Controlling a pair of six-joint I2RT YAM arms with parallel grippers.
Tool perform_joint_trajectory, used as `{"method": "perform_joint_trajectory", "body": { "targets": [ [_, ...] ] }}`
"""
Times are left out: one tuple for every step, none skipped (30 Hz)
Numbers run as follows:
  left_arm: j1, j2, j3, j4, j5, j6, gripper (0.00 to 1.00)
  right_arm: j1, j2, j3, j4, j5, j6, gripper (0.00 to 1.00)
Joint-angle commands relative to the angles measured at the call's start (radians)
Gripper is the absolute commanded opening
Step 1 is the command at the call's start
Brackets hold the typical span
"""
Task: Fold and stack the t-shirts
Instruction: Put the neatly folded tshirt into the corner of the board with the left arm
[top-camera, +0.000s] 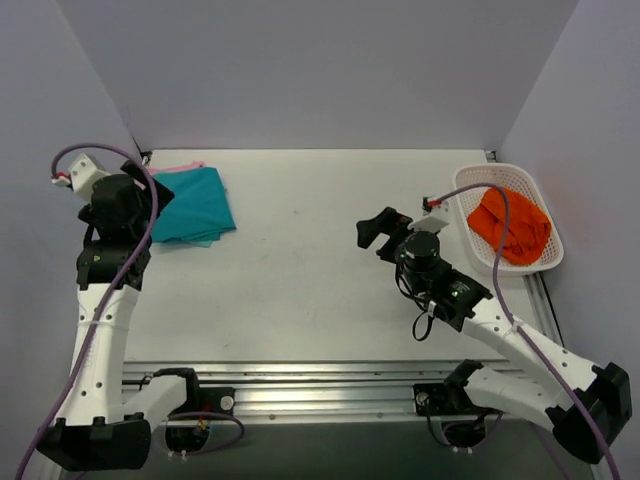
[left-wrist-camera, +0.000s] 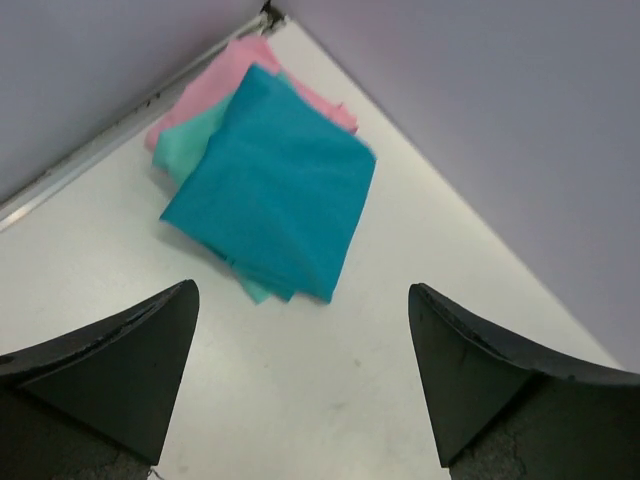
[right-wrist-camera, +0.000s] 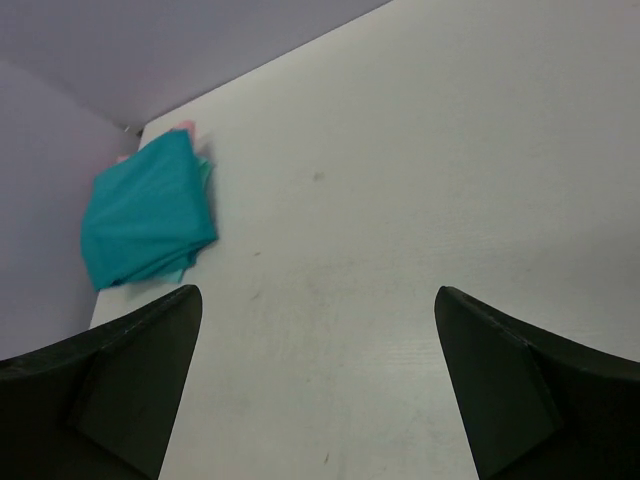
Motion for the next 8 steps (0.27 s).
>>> {"method": "perform_joint_trajectory", "body": {
  "targets": [
    [-0.049, -0.111, -0.186, 0.035, 0.030, 0.051, 0.94, 0.155, 0.012, 0.070, 0.133, -0.090, -0.145, 0.97],
    [-0.049, -0.143, -0.267, 0.051, 0.030, 0.053, 0.94, 0.186, 0.036, 0.087, 0.167, -0.108, -0.168, 0.98],
    [-0.052, -0.206, -0.296, 0.058, 0.030, 0.060, 0.94, 0.215, 0.050, 0.102, 0.173, -0.130, -0.197, 0.98],
    [-0.054, -0.232, -0.319, 0.062, 0.030, 0.068, 0.94, 0.241, 0.068, 0.119, 0.172, -0.128, -0.209, 0.98],
    [-0.058, -0.252, -0.345, 0.062, 0.027, 0.074, 0.94, 0.296, 0.096, 0.145, 0.178, -0.121, -0.223, 0.98],
    [-0.066, -0.280, -0.353, 0.063, 0.018, 0.079, 0.94, 0.327, 0.107, 0.156, 0.183, -0.107, -0.260, 0.98],
    [-0.080, -0.287, -0.356, 0.062, 0.004, 0.082, 0.94, 0.353, 0.131, 0.170, 0.173, -0.034, -0.272, 0.99],
    [-0.095, -0.291, -0.361, 0.069, -0.008, 0.083, 0.94, 0.399, 0.141, 0.180, 0.164, 0.005, -0.285, 1.00]
  ]
}}
